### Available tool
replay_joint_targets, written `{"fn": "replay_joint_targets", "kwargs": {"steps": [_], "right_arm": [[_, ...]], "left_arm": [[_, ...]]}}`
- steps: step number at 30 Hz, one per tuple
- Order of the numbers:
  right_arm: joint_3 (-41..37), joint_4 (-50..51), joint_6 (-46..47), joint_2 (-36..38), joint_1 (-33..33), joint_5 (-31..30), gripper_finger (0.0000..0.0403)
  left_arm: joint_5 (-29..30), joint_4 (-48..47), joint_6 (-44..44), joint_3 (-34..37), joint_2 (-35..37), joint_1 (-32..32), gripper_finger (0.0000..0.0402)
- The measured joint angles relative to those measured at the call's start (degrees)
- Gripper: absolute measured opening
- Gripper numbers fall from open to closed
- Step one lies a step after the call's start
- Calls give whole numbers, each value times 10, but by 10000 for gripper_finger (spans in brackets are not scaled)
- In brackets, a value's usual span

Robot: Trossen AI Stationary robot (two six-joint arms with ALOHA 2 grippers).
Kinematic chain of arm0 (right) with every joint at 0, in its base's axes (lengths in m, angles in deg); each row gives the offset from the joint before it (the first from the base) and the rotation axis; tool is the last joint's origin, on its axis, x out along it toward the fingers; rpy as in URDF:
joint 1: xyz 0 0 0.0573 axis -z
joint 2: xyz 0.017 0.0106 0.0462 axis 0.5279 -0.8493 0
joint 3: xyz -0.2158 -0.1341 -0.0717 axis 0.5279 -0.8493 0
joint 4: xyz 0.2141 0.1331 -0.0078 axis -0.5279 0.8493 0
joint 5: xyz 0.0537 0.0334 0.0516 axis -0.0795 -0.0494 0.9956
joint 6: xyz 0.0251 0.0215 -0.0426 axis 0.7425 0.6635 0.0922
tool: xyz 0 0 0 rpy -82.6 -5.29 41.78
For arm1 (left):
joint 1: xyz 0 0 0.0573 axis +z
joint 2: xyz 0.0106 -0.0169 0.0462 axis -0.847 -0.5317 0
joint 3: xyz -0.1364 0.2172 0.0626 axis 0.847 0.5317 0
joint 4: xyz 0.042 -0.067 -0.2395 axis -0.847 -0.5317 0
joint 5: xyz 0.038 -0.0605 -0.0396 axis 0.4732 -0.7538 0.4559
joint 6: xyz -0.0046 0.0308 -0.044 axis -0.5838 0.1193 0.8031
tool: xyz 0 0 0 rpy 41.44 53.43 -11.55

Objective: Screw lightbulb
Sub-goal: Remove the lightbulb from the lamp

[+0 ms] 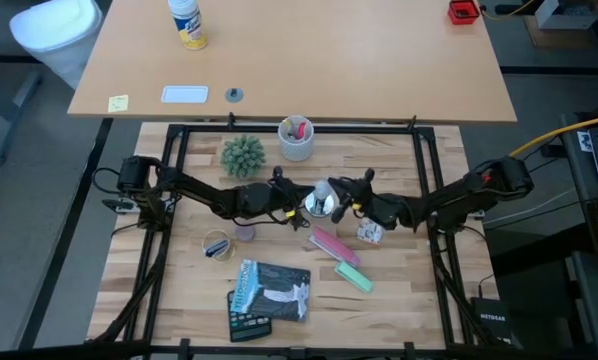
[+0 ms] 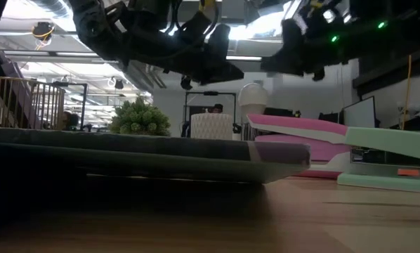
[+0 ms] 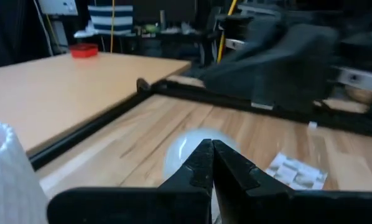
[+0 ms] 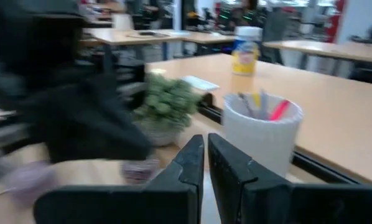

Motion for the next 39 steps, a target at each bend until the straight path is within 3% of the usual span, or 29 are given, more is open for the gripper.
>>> {"fn": "replay_joint_targets", "kwargs": {"steps": [6,12,25,39], "right_arm": [[0,13,-21,40,-70,3,28],[0,35,-12,32,-115,5,28],[0,49,61,-45,-60,0,28],[0,68,67,-53,-47,-5,28]], "left_arm": [[3,22,-8,0,0,16,0],[2,14,15,0,0,46,0],[-41,-43,32,0,0,76,0],[-63,-78,32,0,0,58,0]]}}
